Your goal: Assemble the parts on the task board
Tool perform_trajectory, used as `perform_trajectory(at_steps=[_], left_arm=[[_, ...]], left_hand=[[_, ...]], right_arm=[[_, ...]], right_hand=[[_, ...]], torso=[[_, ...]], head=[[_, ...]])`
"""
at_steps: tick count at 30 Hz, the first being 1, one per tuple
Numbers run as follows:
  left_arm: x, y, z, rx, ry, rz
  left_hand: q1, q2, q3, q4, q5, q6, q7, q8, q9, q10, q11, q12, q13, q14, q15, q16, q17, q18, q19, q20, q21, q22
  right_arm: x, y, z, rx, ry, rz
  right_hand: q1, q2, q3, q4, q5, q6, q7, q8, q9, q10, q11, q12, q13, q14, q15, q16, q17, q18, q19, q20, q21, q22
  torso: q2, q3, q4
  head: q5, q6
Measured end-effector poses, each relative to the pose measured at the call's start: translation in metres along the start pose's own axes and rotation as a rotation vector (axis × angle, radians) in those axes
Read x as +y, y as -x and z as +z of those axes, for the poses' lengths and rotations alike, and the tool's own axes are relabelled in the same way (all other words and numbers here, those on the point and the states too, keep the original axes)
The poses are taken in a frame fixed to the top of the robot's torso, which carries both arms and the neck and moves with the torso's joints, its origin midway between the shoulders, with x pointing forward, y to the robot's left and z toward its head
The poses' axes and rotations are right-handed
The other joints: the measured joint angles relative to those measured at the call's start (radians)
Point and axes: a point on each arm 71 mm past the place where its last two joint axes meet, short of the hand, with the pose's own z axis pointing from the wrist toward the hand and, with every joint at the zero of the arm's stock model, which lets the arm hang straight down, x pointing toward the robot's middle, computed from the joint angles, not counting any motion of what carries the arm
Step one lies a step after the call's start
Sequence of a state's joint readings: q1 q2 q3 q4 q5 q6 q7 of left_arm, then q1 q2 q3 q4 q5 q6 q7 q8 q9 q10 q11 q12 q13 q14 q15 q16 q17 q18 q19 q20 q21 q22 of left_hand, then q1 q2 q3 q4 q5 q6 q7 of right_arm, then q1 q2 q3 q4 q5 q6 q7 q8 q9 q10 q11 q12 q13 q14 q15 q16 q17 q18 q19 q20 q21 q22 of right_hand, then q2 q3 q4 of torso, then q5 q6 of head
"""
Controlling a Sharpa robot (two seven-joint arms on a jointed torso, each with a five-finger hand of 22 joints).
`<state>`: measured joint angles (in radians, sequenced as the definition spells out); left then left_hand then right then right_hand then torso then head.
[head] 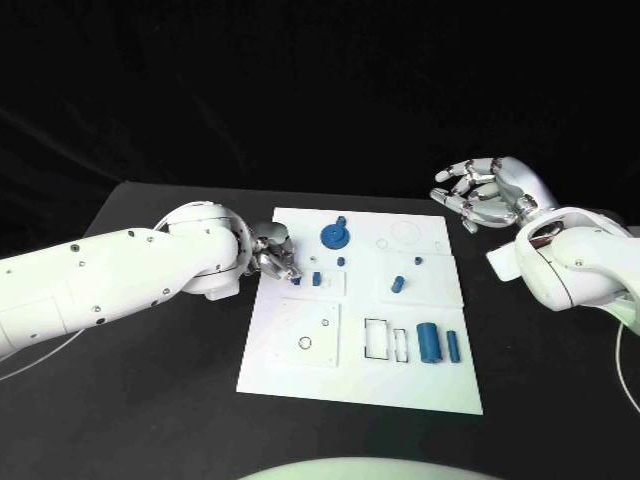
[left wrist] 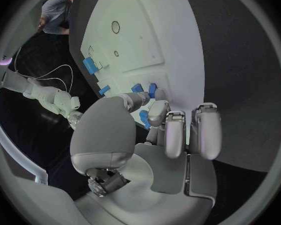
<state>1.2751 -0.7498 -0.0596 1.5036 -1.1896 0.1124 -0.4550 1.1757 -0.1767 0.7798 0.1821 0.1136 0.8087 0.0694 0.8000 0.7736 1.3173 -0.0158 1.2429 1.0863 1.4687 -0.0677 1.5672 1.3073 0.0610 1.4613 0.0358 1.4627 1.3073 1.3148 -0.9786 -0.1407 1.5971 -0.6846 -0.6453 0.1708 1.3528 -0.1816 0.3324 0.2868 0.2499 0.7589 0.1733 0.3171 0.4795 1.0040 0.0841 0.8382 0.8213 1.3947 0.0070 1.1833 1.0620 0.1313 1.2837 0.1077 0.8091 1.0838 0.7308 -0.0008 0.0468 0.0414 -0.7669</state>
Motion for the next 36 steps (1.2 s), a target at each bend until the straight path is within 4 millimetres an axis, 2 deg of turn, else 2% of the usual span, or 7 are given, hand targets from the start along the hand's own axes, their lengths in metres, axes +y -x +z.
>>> perform_trajectory(at_steps=[3, 7, 12, 18, 20, 23, 36], left_arm=[[-0.0002, 0.0003, 0.0003, 0.001, 0.002, 0.001], [-0.0002, 0.0005, 0.0007, 0.002, 0.004, 0.002], [-0.0005, 0.0009, 0.0014, 0.003, 0.006, 0.003], [-0.0018, 0.0015, 0.0026, 0.004, 0.007, 0.004], [-0.002, 0.0014, 0.0031, 0.006, 0.008, 0.004], [-0.0017, 0.0011, 0.0035, 0.008, 0.01, 0.004], [-0.0011, 0.0006, 0.0045, 0.014, 0.017, 0.001]], left_hand=[[-0.001, -0.001, 0.0, 0.0, 0.0, 0.001, 0.001, 0.0, 0.0, 0.0, 0.0, 0.0, 0.0, 0.0, 0.0, 0.0, 0.0, 0.0, 0.0, 0.0, 0.0, 0.0], [-0.003, -0.003, 0.0, 0.0, 0.0, 0.002, 0.001, 0.0, -0.001, 0.0, 0.0, 0.0, 0.0, 0.0, 0.0, 0.0, 0.0, 0.0, 0.0, 0.0, 0.0, 0.0], [-0.003, -0.003, 0.0, 0.0, 0.0, 0.002, 0.001, 0.0, -0.001, 0.0, 0.0, 0.0, 0.0, 0.0, 0.0, 0.0, 0.0, 0.0, 0.0, 0.0, 0.0, 0.0], [-0.005, -0.005, 0.0, 0.0, 0.003, 0.009, -0.001, 0.0, -0.001, 0.006, 0.001, 0.004, 0.005, 0.0, 0.0, 0.0, 0.0, 0.0, 0.0, 0.0, 0.0, 0.0], [-0.021, -0.01, 0.0, 0.0, 0.062, 0.013, -0.002, 0.004, 0.001, 0.012, -0.005, 0.006, 0.009, -0.004, -0.004, 0.0, 0.0, 0.0, 0.0, 0.0, 0.0, 0.0], [-0.027, -0.017, 0.0, 0.0, 0.093, 0.016, -0.005, 0.006, 0.003, 0.015, -0.007, 0.008, 0.014, -0.004, -0.004, 0.0, 0.0, 0.0, 0.004, -0.004, 0.0, 0.0], [-0.047, -0.028, 0.019, -0.019, 0.117, 0.022, -0.007, 0.013, 0.006, 0.025, -0.011, 0.016, 0.025, 0.0, -0.007, 0.0, 0.0, 0.0, 0.004, -0.004, 0.0, 0.0]], right_arm=[[0.0, 0.0, 0.0, 0.0, 0.0, 0.0], [-0.0001, 0.0003, -0.0001, 0.0, 0.0, 0.0], [-0.0001, 0.0003, -0.0001, 0.0, 0.0, -0.001], [0.0, 0.0002, 0.0, 0.0, 0.001, -0.001], [0.0, 0.0001, 0.0, 0.0, 0.002, -0.001], [-0.0001, 0.0002, 0.0, 0.0, 0.002, -0.001], [-0.0003, 0.0006, 0.0001, -0.001, 0.003, -0.002]], right_hand=[[0.0, 0.0, 0.0, 0.0, 0.0, 0.0, 0.0, 0.004, 0.0, -0.004, 0.0, -0.004, -0.008, -0.017, 0.001, -0.033, -0.03, 0.002, -0.022, 0.002, -0.048, -0.029], [0.0, 0.0, 0.004, -0.004, 0.0, -0.008, 0.001, 0.009, -0.003, -0.013, 0.002, -0.03, -0.041, -0.059, 0.0, -0.145, -0.128, 0.033, -0.071, 0.002, -0.198, -0.128], [0.0, 0.0, 0.013, -0.002, 0.0, -0.014, 0.0, 0.017, -0.006, -0.013, 0.002, -0.065, -0.092, -0.086, 0.0, -0.303, -0.245, 0.033, -0.088, 0.002, -0.328, -0.223], [-0.003, -0.003, 0.014, -0.003, 0.0, -0.015, 0.001, 0.019, -0.007, -0.013, 0.002, -0.073, -0.116, -0.085, 0.0, -0.373, -0.286, 0.033, -0.088, 0.002, -0.357, -0.251], [-0.004, -0.004, 0.015, -0.004, 0.0, -0.015, 0.001, 0.019, -0.008, -0.013, 0.002, -0.073, -0.119, -0.086, 0.0, -0.383, -0.291, 0.033, -0.085, -0.001, -0.358, -0.254], [-0.004, -0.004, 0.015, -0.004, 0.0, -0.019, -0.002, 0.023, -0.008, -0.013, 0.002, -0.076, -0.121, -0.085, 0.0, -0.392, -0.296, 0.032, -0.08, 0.001, -0.363, -0.258], [-0.004, -0.004, 0.015, -0.004, 0.0, -0.019, -0.002, 0.023, -0.009, -0.013, 0.002, -0.076, -0.128, -0.085, 0.0, -0.408, -0.299, 0.032, -0.076, -0.002, -0.368, -0.266]], torso=[[0.0, 0.0, 0.0], [0.0, 0.0, -0.0002], [0.0, 0.0, -0.0002], [0.0, 0.0, -0.0002], [0.0, 0.0, -0.0004], [0.0, -0.0001, -0.0006], [-0.001, 0.0005, -0.0006]], head=[[0.0, 0.0], [0.0, -0.001], [-0.001, -0.002], [-0.001, -0.004], [-0.001, -0.005], [-0.001, -0.006], [-0.002, -0.011]])
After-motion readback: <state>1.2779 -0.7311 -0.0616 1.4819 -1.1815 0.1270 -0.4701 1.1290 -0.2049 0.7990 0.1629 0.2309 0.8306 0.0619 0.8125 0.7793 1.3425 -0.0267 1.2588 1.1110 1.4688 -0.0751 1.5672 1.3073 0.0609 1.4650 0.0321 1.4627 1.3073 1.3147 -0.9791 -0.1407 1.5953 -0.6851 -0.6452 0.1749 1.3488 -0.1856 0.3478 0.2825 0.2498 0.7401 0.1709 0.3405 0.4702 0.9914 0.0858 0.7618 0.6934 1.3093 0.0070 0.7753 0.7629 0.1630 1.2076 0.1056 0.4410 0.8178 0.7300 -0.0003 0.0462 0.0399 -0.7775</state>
